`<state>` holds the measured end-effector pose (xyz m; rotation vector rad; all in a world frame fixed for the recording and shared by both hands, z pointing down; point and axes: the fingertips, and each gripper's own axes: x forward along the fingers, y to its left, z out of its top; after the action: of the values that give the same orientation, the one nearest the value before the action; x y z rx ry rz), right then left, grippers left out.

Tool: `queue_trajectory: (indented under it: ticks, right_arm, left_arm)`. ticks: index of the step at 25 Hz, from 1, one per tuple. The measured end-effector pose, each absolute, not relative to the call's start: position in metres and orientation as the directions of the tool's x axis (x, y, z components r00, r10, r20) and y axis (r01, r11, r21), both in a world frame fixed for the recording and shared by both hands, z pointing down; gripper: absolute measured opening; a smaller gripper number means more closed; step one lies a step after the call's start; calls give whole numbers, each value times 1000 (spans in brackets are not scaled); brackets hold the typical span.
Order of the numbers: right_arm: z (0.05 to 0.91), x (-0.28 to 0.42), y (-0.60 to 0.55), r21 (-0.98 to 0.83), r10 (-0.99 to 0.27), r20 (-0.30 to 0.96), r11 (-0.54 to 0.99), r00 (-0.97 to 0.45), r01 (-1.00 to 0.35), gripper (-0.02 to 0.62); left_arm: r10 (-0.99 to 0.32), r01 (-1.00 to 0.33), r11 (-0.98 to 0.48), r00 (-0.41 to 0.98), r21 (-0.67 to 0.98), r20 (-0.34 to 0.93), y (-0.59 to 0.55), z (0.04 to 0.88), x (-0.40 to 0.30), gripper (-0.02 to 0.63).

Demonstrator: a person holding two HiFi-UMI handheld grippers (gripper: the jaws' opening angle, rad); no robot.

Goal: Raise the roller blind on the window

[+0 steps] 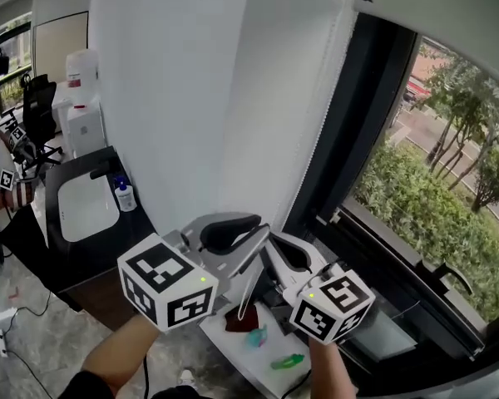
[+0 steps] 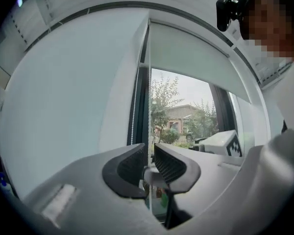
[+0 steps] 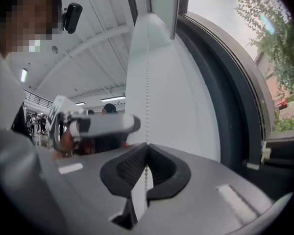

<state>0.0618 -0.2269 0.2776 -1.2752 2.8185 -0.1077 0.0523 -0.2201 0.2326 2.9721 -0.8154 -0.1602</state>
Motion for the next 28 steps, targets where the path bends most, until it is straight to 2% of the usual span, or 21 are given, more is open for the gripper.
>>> queue_trajectory:
  ticks: [6,18,23,25,28]
  right_arm:
    - [343,56,-222,-132,-753,64,645,-655,-753,8]
    - [346,68,-215,-138,-772,57,622,-633,-770,8]
    - [344,67,-208,-163,-724,91,667,-684,-727,11]
    - [338,69,-205,-208,-706,75,679,-704,-704,12]
    - [312,84,-199,-282,-712,-24,678,-702,-678,14]
  left_arm:
    - [-514,-514,-858,856,8,-60,-228,222,72,66]
    - [-498,-497,-867,866,22,-53,-228,214,83,21]
    - [-503,-503,-864,864,9,-32,-227,217,86,20]
    - [-508,-508,-861,861,-7,-27,-225,218,86,18]
    - [-526,-526,-850,850,-18,-19,-228,221,79,17]
